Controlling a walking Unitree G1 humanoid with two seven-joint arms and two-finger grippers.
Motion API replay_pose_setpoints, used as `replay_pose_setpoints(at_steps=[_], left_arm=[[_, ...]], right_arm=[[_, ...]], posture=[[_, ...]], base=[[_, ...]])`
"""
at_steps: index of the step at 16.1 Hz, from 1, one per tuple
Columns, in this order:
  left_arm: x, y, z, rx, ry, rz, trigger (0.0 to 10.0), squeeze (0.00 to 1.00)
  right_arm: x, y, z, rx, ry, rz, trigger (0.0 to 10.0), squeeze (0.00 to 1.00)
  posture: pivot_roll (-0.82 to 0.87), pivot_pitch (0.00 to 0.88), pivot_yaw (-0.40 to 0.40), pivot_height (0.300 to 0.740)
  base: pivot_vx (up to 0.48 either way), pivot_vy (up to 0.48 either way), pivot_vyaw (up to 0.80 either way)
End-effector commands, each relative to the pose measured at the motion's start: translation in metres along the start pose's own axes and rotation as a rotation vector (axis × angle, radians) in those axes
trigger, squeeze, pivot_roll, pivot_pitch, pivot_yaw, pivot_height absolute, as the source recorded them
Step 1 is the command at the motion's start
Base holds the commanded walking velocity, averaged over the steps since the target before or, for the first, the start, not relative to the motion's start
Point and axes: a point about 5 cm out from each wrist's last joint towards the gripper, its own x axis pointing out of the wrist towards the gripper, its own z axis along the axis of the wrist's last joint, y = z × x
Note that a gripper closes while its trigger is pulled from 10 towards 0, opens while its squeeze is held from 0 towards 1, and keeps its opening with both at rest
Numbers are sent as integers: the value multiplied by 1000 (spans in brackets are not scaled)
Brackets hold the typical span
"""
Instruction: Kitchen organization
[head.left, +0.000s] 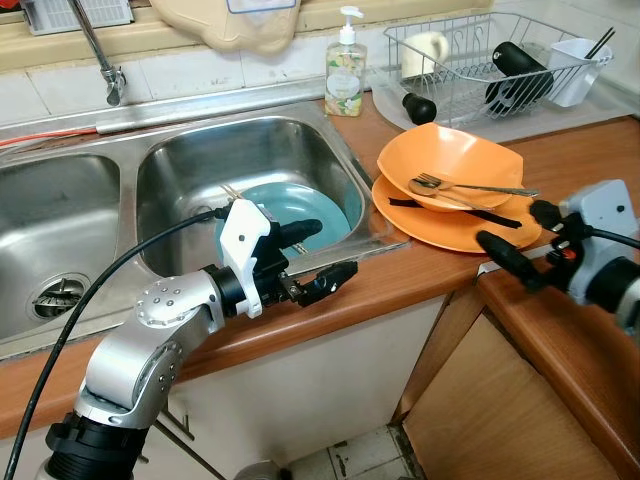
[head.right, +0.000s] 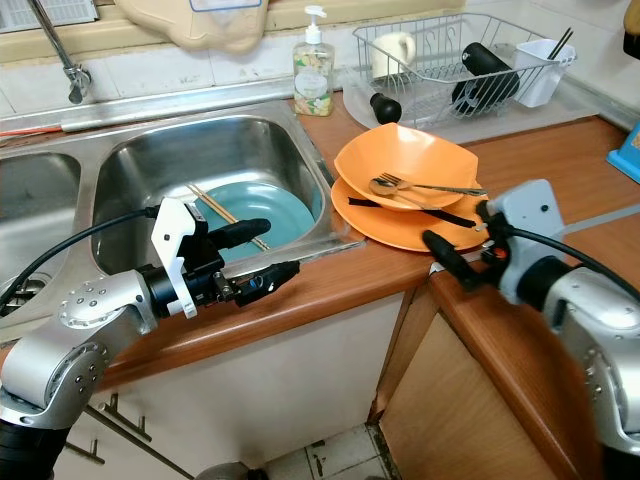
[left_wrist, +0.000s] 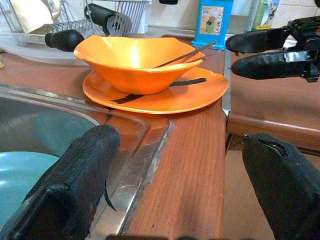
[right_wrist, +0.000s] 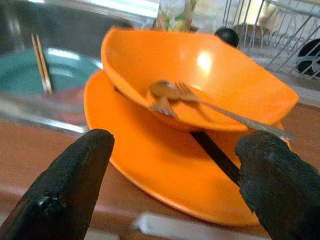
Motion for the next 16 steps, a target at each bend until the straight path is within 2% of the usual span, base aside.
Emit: replay_pose_setpoints(at_steps=[1, 2, 3, 4, 5, 7, 10, 16], left_arm=[[2, -3, 3, 17, 3, -17, 10000, 373], [2, -4, 3, 16, 3, -20, 10000, 376], [3, -4, 3, 16, 2, -20, 10000, 373], [3, -5, 3, 16, 1, -20, 10000, 373], [3, -5, 3, 15, 0, -20, 10000, 373], [4, -8, 3, 10, -3, -26, 10000, 373], [4, -9, 2, 8, -1, -32, 10000, 373], [4, -11, 2, 7, -1, -40, 10000, 376]], right_arm=[[2, -2, 4, 49, -26, -39, 10000, 0], [7, -2, 7, 122, -87, -74, 10000, 0], [11, -1, 6, 143, -104, -96, 7569, 0], [14, 1, 3, 149, -102, -102, 3098, 0], [16, 4, -1, 169, -106, -103, 0, 0], [20, 10, -5, 221, -130, -103, 0, 0], [25, 19, -5, 210, -147, -87, 78, 0], [31, 20, -7, 225, -165, -103, 0, 0]], posture=[[-71, 0, 75, 740], [-71, 0, 75, 740], [-71, 0, 75, 740], [-62, 0, 68, 740], [-62, 0, 68, 740], [-58, 0, 69, 740], [-58, 0, 70, 740], [-52, 0, 67, 740]], base=[[0, 0, 0], [0, 0, 0], [0, 0, 0], [0, 0, 0], [0, 0, 0], [0, 0, 0], [0, 0, 0], [0, 0, 0]])
